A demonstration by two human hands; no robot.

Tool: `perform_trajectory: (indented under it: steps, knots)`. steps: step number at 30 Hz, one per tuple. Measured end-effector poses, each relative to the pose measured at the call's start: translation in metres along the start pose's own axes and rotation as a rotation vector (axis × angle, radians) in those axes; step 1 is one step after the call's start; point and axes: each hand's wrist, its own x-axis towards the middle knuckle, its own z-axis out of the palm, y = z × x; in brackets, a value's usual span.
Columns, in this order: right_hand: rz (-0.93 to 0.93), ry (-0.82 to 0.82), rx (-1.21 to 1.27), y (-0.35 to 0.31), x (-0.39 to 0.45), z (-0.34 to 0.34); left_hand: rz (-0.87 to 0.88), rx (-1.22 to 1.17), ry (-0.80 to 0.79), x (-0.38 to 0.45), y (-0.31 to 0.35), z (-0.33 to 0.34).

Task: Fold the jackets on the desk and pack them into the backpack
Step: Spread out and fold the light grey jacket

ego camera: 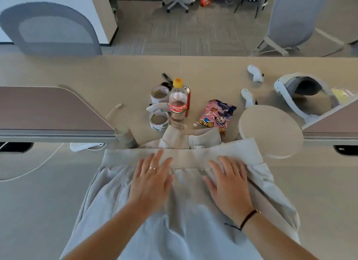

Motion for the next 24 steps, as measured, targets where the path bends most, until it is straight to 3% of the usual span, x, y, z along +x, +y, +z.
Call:
perform_trajectory:
  steps: [2, 7, 11, 18, 24]
  knots:
    - [0.020, -0.055, 0.024, -0.001, -0.028, 0.010, 0.025, -0.011, -0.068, -0.033, -0.004, 0.018]
    - [0.098, -0.306, -0.057, 0.011, -0.052, 0.020, 0.070, -0.047, 0.012, -0.075, -0.026, 0.025]
    - [0.302, -0.447, -0.042, 0.031, -0.047, 0.039, -0.023, 0.081, -0.186, -0.064, -0.038, 0.033]
    - [0.348, -0.451, -0.035, 0.038, -0.044, 0.062, -0.126, 0.151, -0.317, -0.023, -0.037, 0.059]
    - [0.274, -0.459, -0.067, 0.033, -0.077, 0.061, -0.191, 0.118, -0.373, -0.077, -0.025, 0.054]
